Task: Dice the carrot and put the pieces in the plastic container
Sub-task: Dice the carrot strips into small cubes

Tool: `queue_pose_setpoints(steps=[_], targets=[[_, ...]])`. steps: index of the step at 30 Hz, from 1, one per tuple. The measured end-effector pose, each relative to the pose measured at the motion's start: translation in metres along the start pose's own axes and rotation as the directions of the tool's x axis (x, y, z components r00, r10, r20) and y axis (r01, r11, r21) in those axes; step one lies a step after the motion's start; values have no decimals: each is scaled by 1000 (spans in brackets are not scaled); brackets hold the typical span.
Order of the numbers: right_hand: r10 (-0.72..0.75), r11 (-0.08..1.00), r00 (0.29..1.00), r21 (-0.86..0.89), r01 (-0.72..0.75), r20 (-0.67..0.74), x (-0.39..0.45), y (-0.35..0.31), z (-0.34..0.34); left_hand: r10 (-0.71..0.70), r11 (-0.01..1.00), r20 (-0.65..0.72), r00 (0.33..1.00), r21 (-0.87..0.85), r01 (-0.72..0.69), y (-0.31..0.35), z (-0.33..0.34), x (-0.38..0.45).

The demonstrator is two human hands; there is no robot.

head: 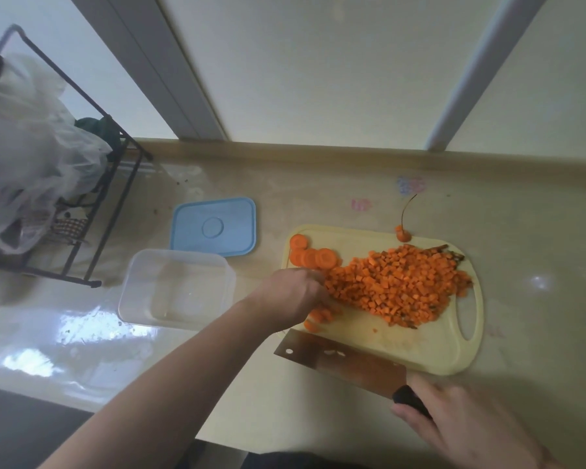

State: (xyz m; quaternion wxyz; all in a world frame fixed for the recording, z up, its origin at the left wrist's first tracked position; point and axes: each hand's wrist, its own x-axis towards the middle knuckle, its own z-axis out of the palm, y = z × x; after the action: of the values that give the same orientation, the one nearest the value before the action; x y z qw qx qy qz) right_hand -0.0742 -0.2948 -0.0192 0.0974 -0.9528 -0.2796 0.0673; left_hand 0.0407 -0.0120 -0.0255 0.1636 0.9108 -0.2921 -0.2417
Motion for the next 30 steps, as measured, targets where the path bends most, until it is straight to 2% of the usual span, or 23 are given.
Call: queue_pose_setpoints(steps=[7, 9, 12, 15, 21, 24, 30], targets=[[77, 997, 997, -10, -77, -26, -18, 24, -3, -3, 1000, -16, 1000, -24, 2, -7, 4, -2], [174, 983, 985, 53, -175, 18, -26, 32, -12, 34, 999, -33, 999, -7, -34, -9, 7, -3], [428, 851, 899, 293, -435, 90, -32, 35, -28, 58, 998, -59, 997, -5, -58, -11, 10, -5], [553, 703, 821, 451, -550, 141, -33, 34, -28, 51, 997, -89, 995, 57, -46, -12, 18, -4], [573, 630, 799, 526, -571, 182, -16, 26, -38, 11, 993, -371, 928, 109, 32, 6, 38, 0], [572, 628, 801, 536, -565, 175, -14, 25, -41, -88, 983, -392, 916, 116, 144, 13, 46, 1], [582, 640, 801, 528, -558, 141, -16, 27, -39, -173, 965, -443, 880, 104, 242, 28, 52, 3]])
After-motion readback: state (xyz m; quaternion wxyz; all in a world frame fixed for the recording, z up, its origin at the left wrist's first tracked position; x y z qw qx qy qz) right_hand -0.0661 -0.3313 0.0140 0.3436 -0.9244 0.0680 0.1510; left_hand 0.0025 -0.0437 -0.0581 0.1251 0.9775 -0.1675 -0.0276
